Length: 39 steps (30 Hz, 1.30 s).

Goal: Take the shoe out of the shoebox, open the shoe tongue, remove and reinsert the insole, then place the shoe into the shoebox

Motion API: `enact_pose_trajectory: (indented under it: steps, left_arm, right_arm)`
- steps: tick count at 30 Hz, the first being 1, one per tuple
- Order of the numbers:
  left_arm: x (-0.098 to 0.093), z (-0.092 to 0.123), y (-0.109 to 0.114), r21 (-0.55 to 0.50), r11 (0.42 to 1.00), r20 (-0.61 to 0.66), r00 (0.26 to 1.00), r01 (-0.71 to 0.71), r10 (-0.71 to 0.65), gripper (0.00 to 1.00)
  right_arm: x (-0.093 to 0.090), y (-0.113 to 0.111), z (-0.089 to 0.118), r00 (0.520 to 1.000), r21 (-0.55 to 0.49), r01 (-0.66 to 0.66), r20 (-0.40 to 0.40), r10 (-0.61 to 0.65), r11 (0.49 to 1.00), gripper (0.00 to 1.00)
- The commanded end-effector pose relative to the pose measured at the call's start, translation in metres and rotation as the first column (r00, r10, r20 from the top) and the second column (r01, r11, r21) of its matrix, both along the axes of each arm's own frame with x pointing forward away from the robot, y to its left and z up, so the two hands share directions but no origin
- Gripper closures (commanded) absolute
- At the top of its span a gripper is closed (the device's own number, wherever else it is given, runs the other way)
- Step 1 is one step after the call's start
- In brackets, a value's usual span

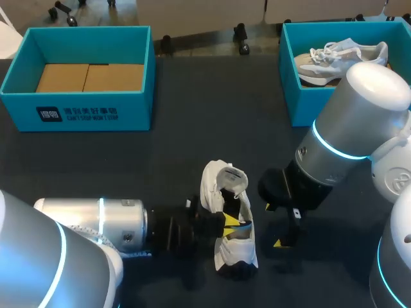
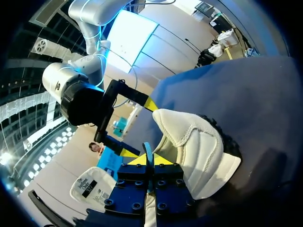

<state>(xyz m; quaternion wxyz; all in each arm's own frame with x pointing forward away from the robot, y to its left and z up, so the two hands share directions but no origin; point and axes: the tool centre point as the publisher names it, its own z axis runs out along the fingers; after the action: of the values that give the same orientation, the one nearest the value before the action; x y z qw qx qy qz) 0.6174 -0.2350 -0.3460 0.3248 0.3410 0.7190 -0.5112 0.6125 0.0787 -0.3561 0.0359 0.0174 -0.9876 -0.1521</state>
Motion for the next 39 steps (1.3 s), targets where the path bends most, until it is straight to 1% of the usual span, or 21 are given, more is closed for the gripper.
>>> enact_pose_trajectory:
  steps: [1,2,3,4,5,8,11,13,16,18,20,21,22,23,30,36,39]
  left_arm:
    - [-0.001,0.001,-0.003,0.004,1.000,-0.007,1.000,0.006,-0.006,1.00]
    - [-0.003,0.002,-0.002,0.002,1.000,-0.014,1.000,0.011,-0.011,1.00]
    - [-0.004,0.004,-0.001,0.003,1.000,-0.015,1.000,0.011,-0.011,0.95]
    - [-0.006,0.005,0.000,0.004,1.000,-0.015,1.000,0.013,-0.013,0.87]
    - [-0.007,0.006,0.002,0.006,1.000,-0.024,1.000,0.019,-0.019,0.85]
    - [-0.011,0.010,0.008,0.013,1.000,-0.031,0.999,0.022,-0.021,0.71]
    - [-0.014,0.014,0.014,0.017,1.000,-0.035,0.999,0.024,-0.023,0.69]
    - [-0.015,0.016,0.015,0.027,0.999,-0.032,0.999,0.022,-0.022,0.70]
    - [-0.016,0.018,0.017,0.034,0.999,-0.031,0.999,0.030,-0.029,0.77]
    - [-0.016,0.018,0.017,0.035,0.999,-0.029,0.999,0.030,-0.029,0.77]
    - [-0.017,0.019,0.017,0.039,0.999,-0.028,0.999,0.031,-0.029,0.80]
    - [-0.017,0.019,0.017,0.046,0.998,-0.026,0.999,0.033,-0.031,0.89]
    - [-0.017,0.017,0.016,0.054,0.998,-0.024,0.999,0.034,-0.033,0.96]
    - [-0.016,0.016,0.015,0.058,0.998,-0.024,0.999,0.035,-0.034,1.00]
    - [-0.009,0.000,0.008,0.108,0.994,-0.024,0.999,0.025,-0.022,1.00]
    - [-0.003,-0.005,0.007,0.120,0.993,-0.032,0.999,0.011,-0.007,1.00]
    - [-0.005,-0.003,0.008,0.110,0.994,-0.045,0.999,0.016,-0.012,1.00]
  right_arm:
    - [0.000,0.000,-0.001,1.000,0.001,0.000,0.000,0.000,1.000,0.00]
    - [0.000,0.000,-0.001,1.000,0.001,0.000,0.000,0.000,1.000,0.00]
    - [0.000,0.000,-0.001,1.000,0.001,0.000,0.000,0.000,1.000,0.00]
    - [0.000,0.000,-0.001,1.000,0.001,0.000,0.000,0.000,1.000,0.00]
    - [0.000,0.000,-0.001,1.000,0.001,0.000,0.000,0.000,1.000,0.00]
    - [0.000,0.000,-0.001,1.000,0.001,0.000,0.000,0.000,1.000,0.00]
    - [0.000,0.000,-0.001,1.000,0.001,0.000,0.000,0.000,1.000,0.00]
    - [0.000,0.000,-0.001,1.000,0.001,0.000,0.000,0.000,1.000,0.00]
    - [0.000,0.000,-0.001,1.000,0.001,0.000,0.000,0.000,1.000,0.00]
    - [0.000,0.000,-0.001,1.000,0.001,0.000,0.000,0.000,1.000,0.00]
    - [0.000,0.000,-0.001,1.000,0.001,0.000,0.000,0.000,1.000,0.00]
    - [0.000,0.000,-0.001,1.000,0.001,0.000,0.000,0.000,1.000,0.00]
    - [0.000,0.000,-0.001,1.000,0.001,0.000,0.000,0.000,1.000,0.00]
    - [0.000,0.000,-0.001,1.000,0.001,0.000,0.000,0.000,1.000,0.00]
    - [0.000,0.000,-0.001,1.000,0.001,0.000,0.000,0.000,1.000,0.00]
    - [0.000,0.000,-0.001,1.000,0.001,0.000,0.000,0.000,1.000,0.00]
    - [0.000,0.000,-0.001,1.000,0.001,0.000,0.000,0.000,1.000,0.00]
